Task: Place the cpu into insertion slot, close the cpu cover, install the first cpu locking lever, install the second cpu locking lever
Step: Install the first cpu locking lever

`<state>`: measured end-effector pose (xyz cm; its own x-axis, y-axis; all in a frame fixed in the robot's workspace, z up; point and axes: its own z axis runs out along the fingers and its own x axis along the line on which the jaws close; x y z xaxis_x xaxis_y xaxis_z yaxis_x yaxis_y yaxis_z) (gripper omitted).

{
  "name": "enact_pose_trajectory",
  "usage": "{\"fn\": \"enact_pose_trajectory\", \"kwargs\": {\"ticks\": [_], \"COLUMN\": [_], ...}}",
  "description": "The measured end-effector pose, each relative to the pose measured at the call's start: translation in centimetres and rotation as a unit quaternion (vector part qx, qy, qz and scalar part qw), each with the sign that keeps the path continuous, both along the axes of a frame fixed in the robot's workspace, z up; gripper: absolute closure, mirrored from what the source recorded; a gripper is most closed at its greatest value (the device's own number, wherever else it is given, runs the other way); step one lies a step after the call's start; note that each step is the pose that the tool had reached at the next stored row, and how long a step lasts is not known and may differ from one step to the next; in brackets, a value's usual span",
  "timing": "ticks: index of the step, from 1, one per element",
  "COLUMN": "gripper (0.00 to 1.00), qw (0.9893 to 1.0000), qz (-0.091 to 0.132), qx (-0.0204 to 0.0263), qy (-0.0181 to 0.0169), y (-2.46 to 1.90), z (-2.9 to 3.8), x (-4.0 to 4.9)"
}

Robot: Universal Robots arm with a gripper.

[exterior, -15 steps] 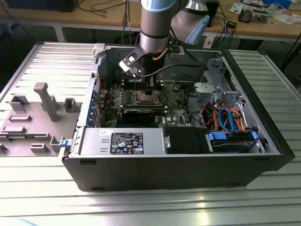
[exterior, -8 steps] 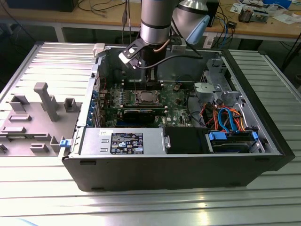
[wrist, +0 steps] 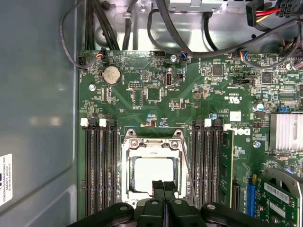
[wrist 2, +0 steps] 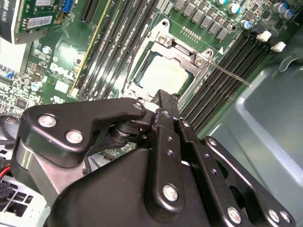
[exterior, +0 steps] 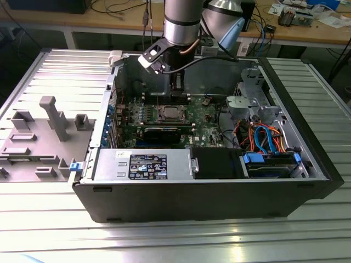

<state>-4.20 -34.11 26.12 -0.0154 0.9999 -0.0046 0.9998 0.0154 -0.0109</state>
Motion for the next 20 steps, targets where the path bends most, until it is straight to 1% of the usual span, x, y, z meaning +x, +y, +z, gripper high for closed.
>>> {"fn": "enact_pose_trajectory", "kwargs": {"ticks": [9, 12, 13, 14, 15, 17, 19, 20], "gripper": [0.89, 0.89, 0.89, 0.89, 0.89, 0.89, 0.89, 0.89], "qw": [1.0, 0.9999, 0.9997, 0.9994, 0.9991, 0.9979, 0.9962, 0.9945], "qz": [0.001, 0.012, 0.026, 0.034, 0.043, 0.064, 0.087, 0.105], "qx": [-0.0004, -0.0004, -0.0004, -0.0004, -0.0004, -0.0004, -0.0004, -0.0004], "qy": [0.0001, 0.0001, 0.0001, 0.0, 0.0, 0.0, 0.0, 0.0], "y": [0.0, 0.0, 0.0, 0.0, 0.0, 0.0, 0.0, 0.0], "z": [0.01, 0.01, 0.01, 0.01, 0.01, 0.01, 0.01, 0.01], "x": [0.0, 0.0, 0.0, 0.0, 0.0, 0.0, 0.0, 0.0]}}
